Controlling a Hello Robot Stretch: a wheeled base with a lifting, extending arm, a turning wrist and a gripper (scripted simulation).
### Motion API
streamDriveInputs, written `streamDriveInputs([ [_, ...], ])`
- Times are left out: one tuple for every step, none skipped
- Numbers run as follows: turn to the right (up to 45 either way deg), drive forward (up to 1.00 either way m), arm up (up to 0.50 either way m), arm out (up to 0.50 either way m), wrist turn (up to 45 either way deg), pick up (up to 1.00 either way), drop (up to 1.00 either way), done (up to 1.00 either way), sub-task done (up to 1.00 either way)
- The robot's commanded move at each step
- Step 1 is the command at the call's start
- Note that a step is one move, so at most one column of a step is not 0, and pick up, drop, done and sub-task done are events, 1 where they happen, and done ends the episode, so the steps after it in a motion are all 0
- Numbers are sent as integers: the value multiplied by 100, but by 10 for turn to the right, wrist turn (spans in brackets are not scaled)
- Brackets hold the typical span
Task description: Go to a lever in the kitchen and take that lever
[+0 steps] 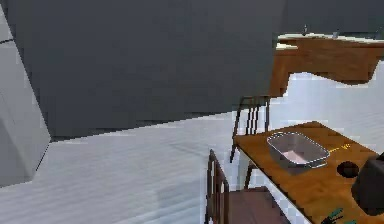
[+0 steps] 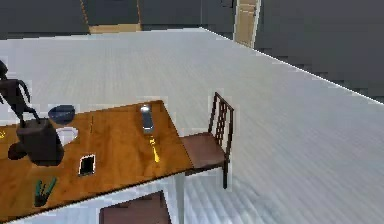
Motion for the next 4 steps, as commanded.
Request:
streamDriveInputs([
  [450,0,0,0,0,0,0,0,0],
  [450,0,0,0,0,0,0,0,0],
  [150,0,0,0,0,0,0,0,0],
  [0,15,0,0,0,0,0,0,0],
])
